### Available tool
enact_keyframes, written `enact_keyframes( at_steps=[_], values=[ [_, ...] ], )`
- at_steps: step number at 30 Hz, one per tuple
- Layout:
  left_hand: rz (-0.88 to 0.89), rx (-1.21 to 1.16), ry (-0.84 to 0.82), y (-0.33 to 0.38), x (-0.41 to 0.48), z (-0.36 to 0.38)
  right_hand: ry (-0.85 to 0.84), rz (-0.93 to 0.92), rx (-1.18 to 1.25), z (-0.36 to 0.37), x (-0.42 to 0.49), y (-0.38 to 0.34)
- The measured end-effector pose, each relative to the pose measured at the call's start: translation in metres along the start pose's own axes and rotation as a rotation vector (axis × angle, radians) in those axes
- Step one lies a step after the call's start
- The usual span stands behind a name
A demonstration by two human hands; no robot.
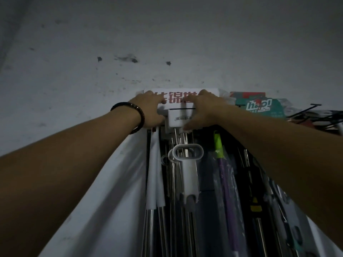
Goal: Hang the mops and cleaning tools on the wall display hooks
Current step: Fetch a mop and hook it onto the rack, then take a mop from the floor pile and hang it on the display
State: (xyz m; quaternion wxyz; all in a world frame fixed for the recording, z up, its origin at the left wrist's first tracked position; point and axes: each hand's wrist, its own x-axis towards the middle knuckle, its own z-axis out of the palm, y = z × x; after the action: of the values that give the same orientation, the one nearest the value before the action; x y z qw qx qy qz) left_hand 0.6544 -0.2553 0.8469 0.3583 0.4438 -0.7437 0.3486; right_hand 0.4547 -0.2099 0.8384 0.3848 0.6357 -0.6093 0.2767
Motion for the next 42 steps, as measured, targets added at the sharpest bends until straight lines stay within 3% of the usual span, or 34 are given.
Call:
enact_keyframes(
  at_steps=[9, 19, 26, 30, 38, 40, 42],
  values=[
    [-0.023, 0.146, 0.024, 0.003, 0.015, 0.001, 0.071, -0.006, -0.014, 0.007, 0.014, 0.003],
    [-0.084, 0.110, 0.021, 0.008, 0.020, 0.007, 0.053, -0.039, -0.052, 0.015, 0.014, 0.008],
    [-0.137, -0.033, 0.009, 0.004, 0.011, 0.011, -0.030, -0.042, -0.039, 0.010, 0.008, 0.011],
    [-0.172, -0.265, 0.036, -0.003, -0.004, 0.014, 0.024, -0.015, 0.039, 0.001, -0.007, 0.017],
    [-0.241, -0.531, 0.392, 0.016, -0.071, 0.039, 0.306, 0.050, 0.160, 0.002, -0.063, 0.015],
    [-0.207, -0.581, 0.465, 0.034, -0.090, 0.049, 0.331, 0.042, 0.086, 0.009, -0.083, 0.013],
    [-0.180, -0.635, 0.435, 0.049, -0.107, 0.061, 0.274, 0.042, 0.037, 0.016, -0.101, 0.015]
  ],
)
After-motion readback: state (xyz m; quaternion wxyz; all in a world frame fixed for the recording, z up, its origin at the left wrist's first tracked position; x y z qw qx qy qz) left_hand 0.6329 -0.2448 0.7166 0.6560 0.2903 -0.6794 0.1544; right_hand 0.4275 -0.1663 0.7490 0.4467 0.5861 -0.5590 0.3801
